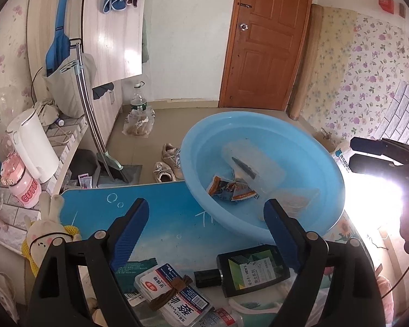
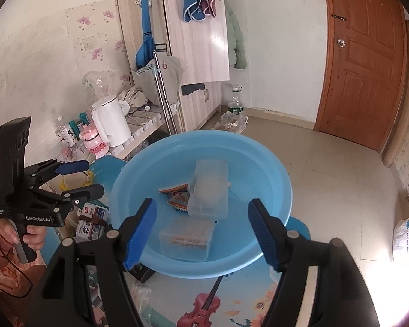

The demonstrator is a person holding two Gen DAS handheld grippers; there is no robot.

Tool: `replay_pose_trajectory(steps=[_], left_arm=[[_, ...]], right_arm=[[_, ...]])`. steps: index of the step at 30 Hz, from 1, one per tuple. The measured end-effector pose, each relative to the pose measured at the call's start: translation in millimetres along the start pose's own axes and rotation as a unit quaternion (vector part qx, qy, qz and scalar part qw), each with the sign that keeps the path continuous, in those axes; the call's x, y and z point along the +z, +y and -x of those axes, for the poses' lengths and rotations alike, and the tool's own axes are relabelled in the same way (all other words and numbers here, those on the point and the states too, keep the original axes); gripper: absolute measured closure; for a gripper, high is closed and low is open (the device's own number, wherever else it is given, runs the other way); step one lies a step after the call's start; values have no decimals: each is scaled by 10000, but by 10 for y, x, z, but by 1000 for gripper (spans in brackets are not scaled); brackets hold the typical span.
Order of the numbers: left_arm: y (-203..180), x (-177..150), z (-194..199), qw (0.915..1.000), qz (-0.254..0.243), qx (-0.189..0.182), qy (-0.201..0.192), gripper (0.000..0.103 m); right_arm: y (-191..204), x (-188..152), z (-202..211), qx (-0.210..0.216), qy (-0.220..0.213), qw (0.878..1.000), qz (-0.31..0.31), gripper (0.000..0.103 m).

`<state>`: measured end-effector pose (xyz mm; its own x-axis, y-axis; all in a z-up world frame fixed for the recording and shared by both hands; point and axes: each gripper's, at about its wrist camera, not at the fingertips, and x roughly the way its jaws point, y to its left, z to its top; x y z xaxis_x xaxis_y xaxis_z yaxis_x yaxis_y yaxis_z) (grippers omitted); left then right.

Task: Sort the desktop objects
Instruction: 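Lower the frosted plastic box into the blue basin and open the right gripper, then grasp the plush teddy bear with left while right grasps the cotton-swab zip bag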

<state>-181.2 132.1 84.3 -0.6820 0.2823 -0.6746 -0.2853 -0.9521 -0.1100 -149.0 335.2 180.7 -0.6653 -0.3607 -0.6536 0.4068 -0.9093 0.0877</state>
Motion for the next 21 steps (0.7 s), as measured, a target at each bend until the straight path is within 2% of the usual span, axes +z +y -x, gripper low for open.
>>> replay_pose_trajectory(steps=[6,13,15,18,21], left_arm=[[40,-64,110,10000,15,82,4,17],[153,-229,306,9997,-16,244,0,17],[183,-298,366,9996,-2,274,16,17],[242,-439,461,9994,36,343,37,16],[321,-594,523,9990,156,405,106,16]], right_arm=[[51,-171,196,-93,-77,9999,-64,33],[-22,-578,528,-417,-224,9973,-561,33],[58,-736,577,-448,-263,9957,-765,33],[321,-911,555,-472,-260,9958,-746,33],[557,-1076,443,-226,-188,9950,-958,31]])
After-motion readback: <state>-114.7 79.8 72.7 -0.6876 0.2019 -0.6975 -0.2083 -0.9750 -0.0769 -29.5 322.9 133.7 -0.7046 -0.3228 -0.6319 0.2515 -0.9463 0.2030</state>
